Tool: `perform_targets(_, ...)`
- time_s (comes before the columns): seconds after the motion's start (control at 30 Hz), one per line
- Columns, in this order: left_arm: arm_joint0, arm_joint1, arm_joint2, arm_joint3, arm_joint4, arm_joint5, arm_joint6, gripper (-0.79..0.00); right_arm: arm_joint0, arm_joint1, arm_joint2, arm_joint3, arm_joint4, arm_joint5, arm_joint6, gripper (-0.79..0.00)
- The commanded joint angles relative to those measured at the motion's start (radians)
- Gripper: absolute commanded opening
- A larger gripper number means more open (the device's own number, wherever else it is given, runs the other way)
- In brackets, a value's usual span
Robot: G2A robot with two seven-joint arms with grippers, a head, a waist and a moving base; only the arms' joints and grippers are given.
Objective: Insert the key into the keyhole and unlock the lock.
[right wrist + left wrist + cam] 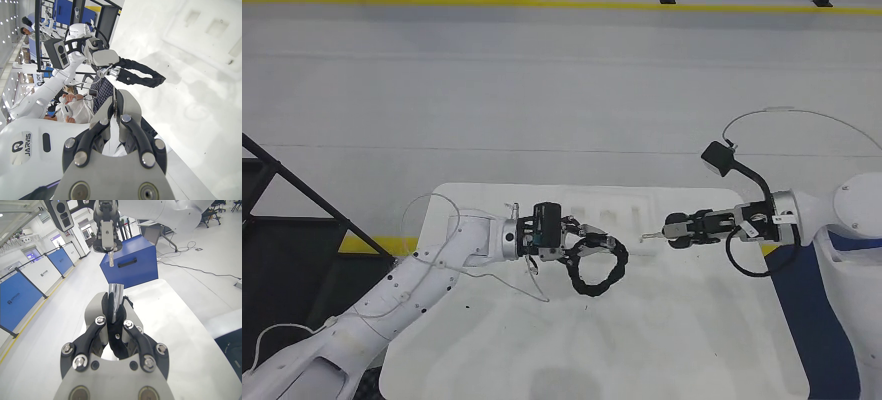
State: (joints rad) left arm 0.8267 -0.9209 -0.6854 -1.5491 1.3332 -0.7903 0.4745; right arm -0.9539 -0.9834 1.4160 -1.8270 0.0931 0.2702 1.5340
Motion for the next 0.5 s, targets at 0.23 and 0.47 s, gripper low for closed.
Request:
perform_targets(0.23,-0.057,-0.064,0.084,0.074,0.007,0.052,0.014,-0.785,-0.007,0.005,0.011,-0.012,0.004,0.018,-0.02,-0.785)
perform_targets(0.47,-0.057,-0.064,0.084,0.074,0.007,0.052,0.014,-0.785,-0.007,0.005,0.011,-0.012,0.004,0.018,-0.02,-0.785)
